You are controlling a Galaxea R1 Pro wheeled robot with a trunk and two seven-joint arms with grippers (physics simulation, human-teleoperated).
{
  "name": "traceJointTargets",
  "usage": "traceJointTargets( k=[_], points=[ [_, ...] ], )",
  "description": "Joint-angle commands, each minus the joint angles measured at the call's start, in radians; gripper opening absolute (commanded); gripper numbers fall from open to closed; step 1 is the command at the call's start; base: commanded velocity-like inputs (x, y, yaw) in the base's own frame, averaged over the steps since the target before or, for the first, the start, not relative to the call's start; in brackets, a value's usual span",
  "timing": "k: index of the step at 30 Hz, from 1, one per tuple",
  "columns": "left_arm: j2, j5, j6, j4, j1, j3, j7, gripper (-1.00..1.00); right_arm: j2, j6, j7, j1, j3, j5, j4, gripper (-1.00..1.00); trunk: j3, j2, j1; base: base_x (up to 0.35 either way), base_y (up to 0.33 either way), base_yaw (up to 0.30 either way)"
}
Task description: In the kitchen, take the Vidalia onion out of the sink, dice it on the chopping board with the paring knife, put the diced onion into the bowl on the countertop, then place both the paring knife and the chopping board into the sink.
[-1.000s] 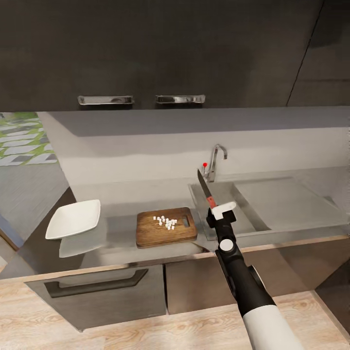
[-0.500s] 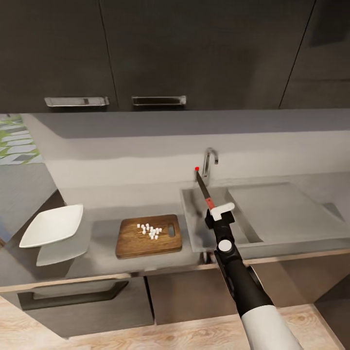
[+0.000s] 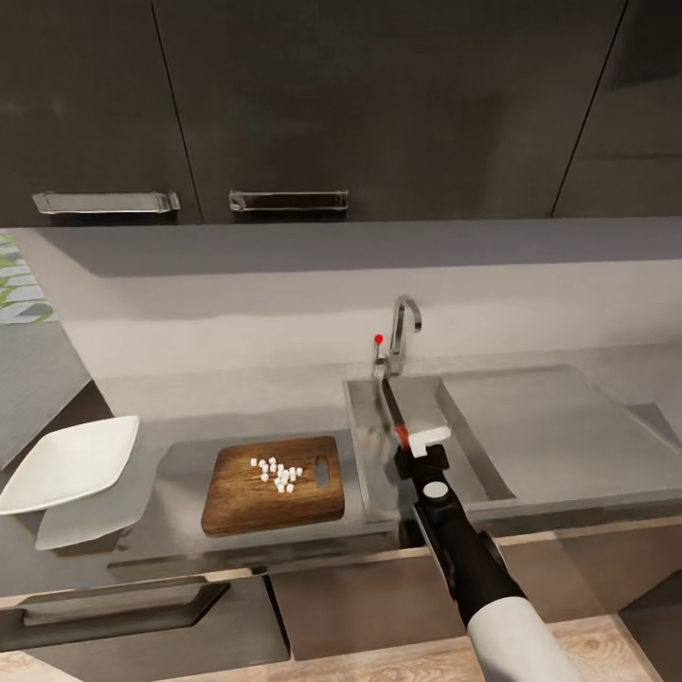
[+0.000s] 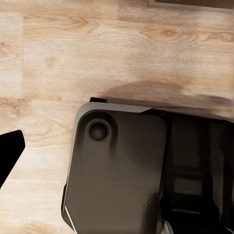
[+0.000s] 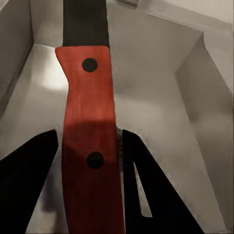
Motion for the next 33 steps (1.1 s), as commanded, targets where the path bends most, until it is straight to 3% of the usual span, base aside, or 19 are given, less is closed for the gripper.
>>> traceJointTargets(
  k=[1,5,8,10,14,18,19,23,28,31,32,33],
  points=[
    [-0.001,0.01,-0.001,-0.002,0.0,0.001,-0.002,1.0,0.0,0.012,0.001,-0.001,0.002,0.005,0.013,-1.0,-0.001,-0.001,0.0,0.009,0.0,0.0],
    [-0.001,0.01,-0.001,-0.004,0.0,0.001,-0.002,1.0,-0.002,0.029,0.007,-0.001,0.001,0.001,0.046,-1.0,-0.001,-0.001,0.0,0.003,0.0,0.0],
    [-0.001,0.01,-0.001,-0.005,0.0,0.001,-0.002,1.0,-0.003,0.092,0.007,-0.002,0.001,-0.006,0.059,-1.0,-0.001,-0.001,0.0,0.0,0.0,0.0],
    [-0.001,0.01,-0.001,-0.005,0.0,0.001,-0.002,1.0,-0.008,0.114,0.006,-0.002,0.001,-0.034,0.061,-1.0,-0.001,-0.001,0.0,0.0,0.0,0.0],
    [-0.001,0.01,-0.001,-0.004,0.0,0.001,-0.002,1.0,-0.021,0.181,0.006,-0.005,0.001,-0.131,0.061,-1.0,-0.001,-0.001,0.0,0.0,0.0,0.0],
    [-0.001,0.011,-0.001,-0.004,0.0,0.001,-0.002,1.0,-0.024,0.248,0.004,-0.022,0.001,-0.155,0.06,-1.0,-0.001,-0.001,0.0,0.0,0.0,0.0],
    [-0.001,0.011,-0.001,-0.004,0.0,0.001,-0.002,1.0,-0.028,0.301,0.004,-0.05,0.001,-0.158,0.061,-1.0,-0.001,-0.001,0.0,0.0,0.0,0.0],
    [-0.001,0.011,-0.001,-0.005,0.0,0.001,-0.002,1.0,-0.032,0.401,0.003,-0.164,0.001,-0.16,0.106,-1.0,-0.001,-0.001,0.0,0.0,0.0,0.0],
    [-0.001,0.011,-0.001,-0.005,0.0,0.001,-0.002,1.0,-0.04,0.429,0.003,-0.44,0.0,-0.168,0.434,-1.0,-0.001,-0.001,0.0,0.0,0.0,0.0],
    [-0.001,0.011,-0.001,-0.005,0.0,0.001,-0.002,1.0,-0.045,0.43,0.003,-0.475,0.0,-0.236,0.498,-1.0,-0.001,-0.001,0.0,0.0,0.0,0.0],
    [-0.001,0.011,-0.001,-0.005,0.0,0.001,-0.002,1.0,-0.047,0.425,0.004,-0.483,0.001,-0.322,0.533,-1.0,-0.001,-0.001,0.0,0.0,0.0,0.0],
    [-0.001,0.011,-0.001,-0.005,0.0,0.001,-0.002,1.0,-0.048,0.421,0.005,-0.484,0.001,-0.353,0.554,-1.0,-0.001,-0.001,0.0,0.0,0.0,0.0]
  ],
)
